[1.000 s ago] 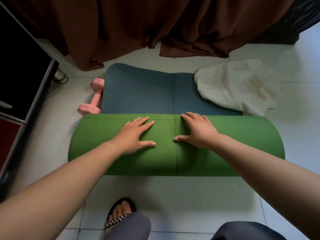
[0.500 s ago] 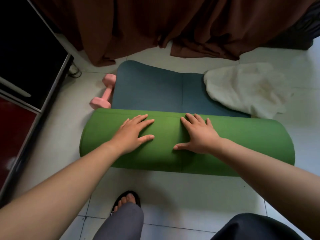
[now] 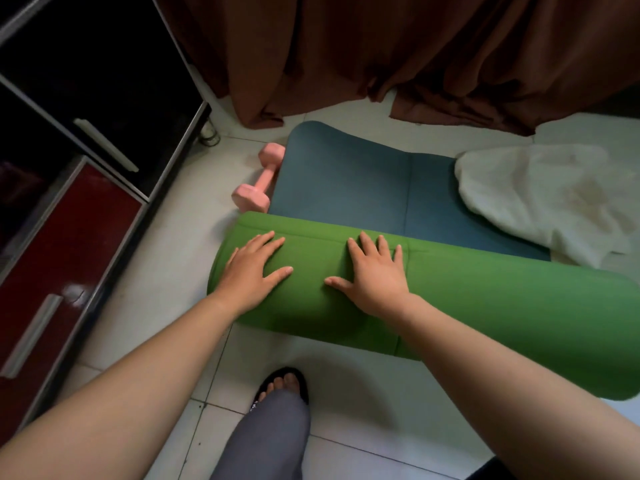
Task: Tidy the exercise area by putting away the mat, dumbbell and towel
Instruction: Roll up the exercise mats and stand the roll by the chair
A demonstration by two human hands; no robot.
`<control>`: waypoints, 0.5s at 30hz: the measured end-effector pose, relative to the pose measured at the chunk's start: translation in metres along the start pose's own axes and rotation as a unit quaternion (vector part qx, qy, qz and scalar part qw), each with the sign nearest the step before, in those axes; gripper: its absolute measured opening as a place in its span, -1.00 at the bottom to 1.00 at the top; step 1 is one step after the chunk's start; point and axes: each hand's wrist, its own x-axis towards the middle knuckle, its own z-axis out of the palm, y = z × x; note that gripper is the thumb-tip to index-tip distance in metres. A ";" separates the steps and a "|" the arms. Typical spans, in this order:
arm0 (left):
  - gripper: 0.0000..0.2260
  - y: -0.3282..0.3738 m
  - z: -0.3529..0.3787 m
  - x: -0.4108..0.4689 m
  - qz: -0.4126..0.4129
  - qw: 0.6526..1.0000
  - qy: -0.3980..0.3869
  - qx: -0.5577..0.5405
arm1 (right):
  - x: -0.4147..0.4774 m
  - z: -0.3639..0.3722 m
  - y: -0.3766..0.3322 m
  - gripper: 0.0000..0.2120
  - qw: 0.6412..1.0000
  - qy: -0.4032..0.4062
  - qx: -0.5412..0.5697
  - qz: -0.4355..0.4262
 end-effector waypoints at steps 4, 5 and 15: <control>-0.40 -0.027 -0.007 -0.010 -0.081 0.995 0.049 -0.007 | 0.004 0.004 0.004 -0.15 1.000 0.009 0.008 0.005; -0.38 -0.033 -0.008 -0.013 -0.102 0.993 0.051 -0.020 | 0.005 0.004 0.004 -0.15 1.000 0.012 0.010 0.006; -0.27 -0.038 -0.009 -0.017 -0.177 0.972 0.068 -0.141 | 0.003 0.000 0.006 -0.15 1.000 0.014 0.020 0.009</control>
